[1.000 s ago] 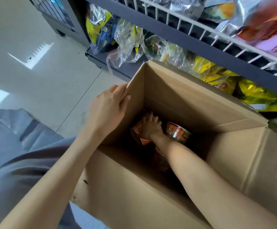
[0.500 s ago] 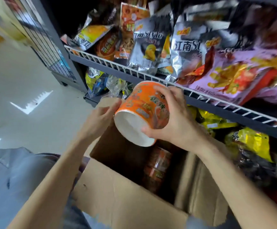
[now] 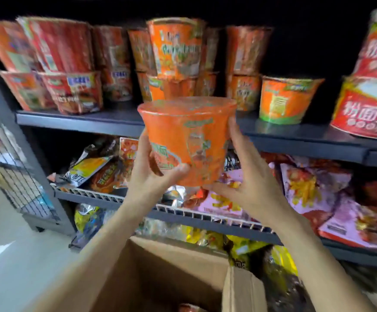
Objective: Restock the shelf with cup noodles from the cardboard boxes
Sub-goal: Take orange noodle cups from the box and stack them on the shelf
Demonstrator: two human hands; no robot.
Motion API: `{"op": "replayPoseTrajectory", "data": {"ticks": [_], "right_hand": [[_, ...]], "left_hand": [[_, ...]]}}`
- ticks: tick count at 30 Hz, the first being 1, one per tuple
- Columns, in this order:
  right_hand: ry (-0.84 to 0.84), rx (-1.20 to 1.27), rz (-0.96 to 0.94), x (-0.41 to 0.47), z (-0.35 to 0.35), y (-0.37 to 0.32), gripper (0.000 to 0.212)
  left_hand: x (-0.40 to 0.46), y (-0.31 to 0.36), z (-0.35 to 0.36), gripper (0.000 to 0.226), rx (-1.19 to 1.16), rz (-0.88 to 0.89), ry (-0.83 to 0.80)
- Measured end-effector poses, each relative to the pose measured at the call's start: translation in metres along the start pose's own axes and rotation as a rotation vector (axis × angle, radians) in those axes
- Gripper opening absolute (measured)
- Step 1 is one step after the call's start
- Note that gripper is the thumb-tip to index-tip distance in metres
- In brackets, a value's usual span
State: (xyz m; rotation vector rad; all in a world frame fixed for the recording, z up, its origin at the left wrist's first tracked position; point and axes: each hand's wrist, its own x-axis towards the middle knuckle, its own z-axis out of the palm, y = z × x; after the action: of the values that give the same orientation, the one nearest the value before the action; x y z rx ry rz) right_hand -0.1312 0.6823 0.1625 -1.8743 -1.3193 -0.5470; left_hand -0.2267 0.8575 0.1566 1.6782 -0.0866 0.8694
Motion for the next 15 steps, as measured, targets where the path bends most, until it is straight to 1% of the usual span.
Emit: {"op": "replayPoseTrajectory", "data": {"ticks": [3,6,9,11,13,15], "right_hand": [[0.043,0.067,0.107,0.012,-0.032,0.004,0.113],[0.155,0.044,0.146,0.027,-0.069,0.017,0.106],[0.384,-0.072,0.129,0.048,-0.097,0.046,0.090],[0.516,-0.133,0.151,0.062,-0.108,0.070,0.086],[0.559,-0.169,0.207,0.074,-0.115,0.092,0.086],[0.537,-0.227,0.264,0.083,-0.118,0.107,0.082]], "left_hand": [[0.040,0.011,0.045,0.102,-0.033,0.138,-0.041],[0.085,0.014,0.090,0.102,-0.032,0.214,-0.079],[0.124,0.021,0.130,0.099,-0.042,0.260,-0.128],[0.149,0.023,0.153,0.097,0.001,0.290,-0.135],[0.173,0.018,0.173,0.101,0.138,0.271,-0.117],[0.192,0.010,0.186,0.099,0.226,0.168,-0.156]]}}
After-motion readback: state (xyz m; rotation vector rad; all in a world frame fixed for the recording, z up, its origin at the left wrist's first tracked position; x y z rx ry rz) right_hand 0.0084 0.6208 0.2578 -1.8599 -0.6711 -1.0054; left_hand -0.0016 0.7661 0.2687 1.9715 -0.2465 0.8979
